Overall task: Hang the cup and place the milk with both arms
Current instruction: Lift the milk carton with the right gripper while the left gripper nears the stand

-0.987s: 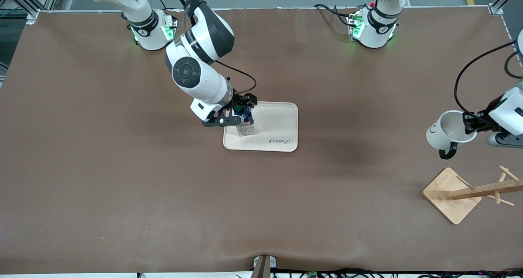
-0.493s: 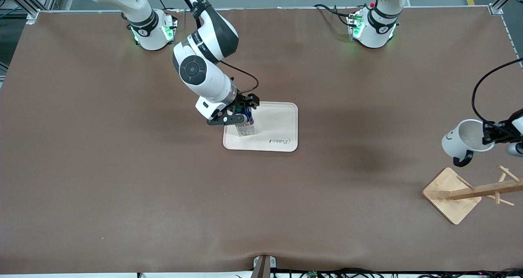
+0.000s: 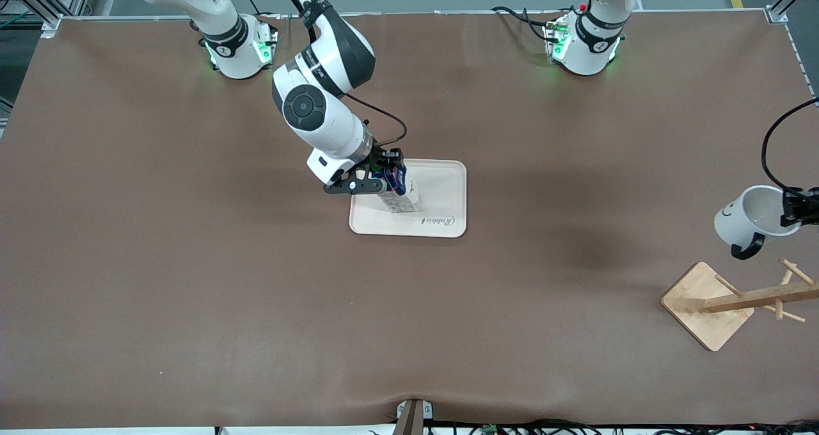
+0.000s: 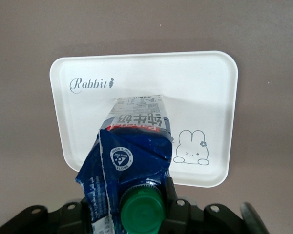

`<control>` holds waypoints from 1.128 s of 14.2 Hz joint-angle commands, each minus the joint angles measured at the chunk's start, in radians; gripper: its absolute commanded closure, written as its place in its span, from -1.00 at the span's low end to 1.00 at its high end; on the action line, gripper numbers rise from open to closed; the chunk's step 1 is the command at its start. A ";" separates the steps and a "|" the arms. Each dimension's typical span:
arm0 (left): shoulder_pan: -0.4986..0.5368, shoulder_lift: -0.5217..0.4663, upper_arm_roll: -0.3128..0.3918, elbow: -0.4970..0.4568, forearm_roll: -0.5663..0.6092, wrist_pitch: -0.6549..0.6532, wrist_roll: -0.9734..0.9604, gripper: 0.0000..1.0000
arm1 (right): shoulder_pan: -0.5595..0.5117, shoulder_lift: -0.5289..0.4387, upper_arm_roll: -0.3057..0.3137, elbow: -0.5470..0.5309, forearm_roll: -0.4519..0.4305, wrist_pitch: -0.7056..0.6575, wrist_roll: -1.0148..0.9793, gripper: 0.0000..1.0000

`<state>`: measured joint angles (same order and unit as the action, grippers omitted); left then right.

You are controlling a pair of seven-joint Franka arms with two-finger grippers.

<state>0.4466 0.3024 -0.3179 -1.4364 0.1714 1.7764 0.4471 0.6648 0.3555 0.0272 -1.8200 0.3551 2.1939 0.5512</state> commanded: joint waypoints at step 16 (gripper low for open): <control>0.053 0.089 0.014 0.085 0.003 0.044 0.068 1.00 | -0.132 -0.199 -0.239 0.080 -0.315 -0.637 -0.116 1.00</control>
<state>0.4927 0.3767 -0.2983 -1.3753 0.1714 1.8221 0.4940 0.5983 0.1941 -0.2191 -1.6938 0.0597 1.5560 0.5476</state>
